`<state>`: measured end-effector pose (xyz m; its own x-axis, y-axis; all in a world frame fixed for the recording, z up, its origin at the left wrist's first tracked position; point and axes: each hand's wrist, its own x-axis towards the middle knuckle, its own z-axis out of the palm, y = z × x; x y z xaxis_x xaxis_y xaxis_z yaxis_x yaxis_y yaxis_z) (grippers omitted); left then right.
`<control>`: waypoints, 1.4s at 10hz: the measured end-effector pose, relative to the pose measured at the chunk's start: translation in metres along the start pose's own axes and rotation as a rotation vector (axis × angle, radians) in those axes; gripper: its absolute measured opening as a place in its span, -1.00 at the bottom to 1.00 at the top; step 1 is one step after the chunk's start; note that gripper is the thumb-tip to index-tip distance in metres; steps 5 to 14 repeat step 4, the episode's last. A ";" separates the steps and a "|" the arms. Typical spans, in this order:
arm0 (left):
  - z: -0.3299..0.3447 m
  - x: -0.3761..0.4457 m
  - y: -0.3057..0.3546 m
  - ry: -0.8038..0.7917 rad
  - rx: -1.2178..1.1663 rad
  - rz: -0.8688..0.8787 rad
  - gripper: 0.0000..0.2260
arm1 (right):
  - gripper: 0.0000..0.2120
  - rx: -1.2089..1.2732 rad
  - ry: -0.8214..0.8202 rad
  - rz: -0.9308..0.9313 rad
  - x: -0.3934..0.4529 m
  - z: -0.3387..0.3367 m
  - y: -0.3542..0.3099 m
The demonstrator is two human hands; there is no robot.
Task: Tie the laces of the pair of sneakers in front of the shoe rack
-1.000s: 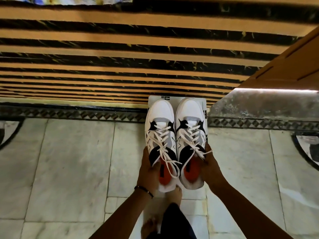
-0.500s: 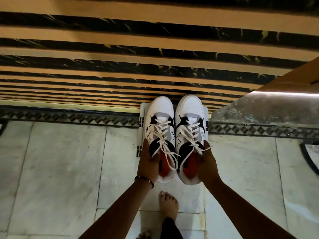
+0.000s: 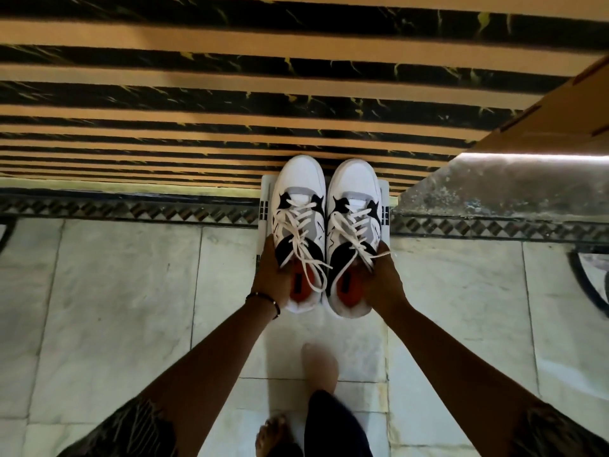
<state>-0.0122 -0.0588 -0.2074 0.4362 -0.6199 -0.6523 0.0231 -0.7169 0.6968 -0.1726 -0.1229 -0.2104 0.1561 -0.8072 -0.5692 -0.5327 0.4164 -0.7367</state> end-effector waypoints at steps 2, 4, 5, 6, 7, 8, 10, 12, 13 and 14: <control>-0.013 -0.007 -0.019 0.045 0.106 0.108 -0.34 | -0.52 -0.226 0.095 0.009 -0.031 -0.008 0.012; -0.045 -0.133 0.022 0.182 0.076 0.288 -0.59 | -0.57 -0.259 0.280 -0.480 -0.156 -0.024 -0.045; -0.045 -0.133 0.022 0.182 0.076 0.288 -0.59 | -0.57 -0.259 0.280 -0.480 -0.156 -0.024 -0.045; -0.045 -0.133 0.022 0.182 0.076 0.288 -0.59 | -0.57 -0.259 0.280 -0.480 -0.156 -0.024 -0.045; -0.045 -0.133 0.022 0.182 0.076 0.288 -0.59 | -0.57 -0.259 0.280 -0.480 -0.156 -0.024 -0.045; -0.045 -0.133 0.022 0.182 0.076 0.288 -0.59 | -0.57 -0.259 0.280 -0.480 -0.156 -0.024 -0.045; -0.045 -0.133 0.022 0.182 0.076 0.288 -0.59 | -0.57 -0.259 0.280 -0.480 -0.156 -0.024 -0.045; -0.045 -0.133 0.022 0.182 0.076 0.288 -0.59 | -0.57 -0.259 0.280 -0.480 -0.156 -0.024 -0.045; -0.045 -0.133 0.022 0.182 0.076 0.288 -0.59 | -0.57 -0.259 0.280 -0.480 -0.156 -0.024 -0.045; -0.045 -0.133 0.022 0.182 0.076 0.288 -0.59 | -0.57 -0.259 0.280 -0.480 -0.156 -0.024 -0.045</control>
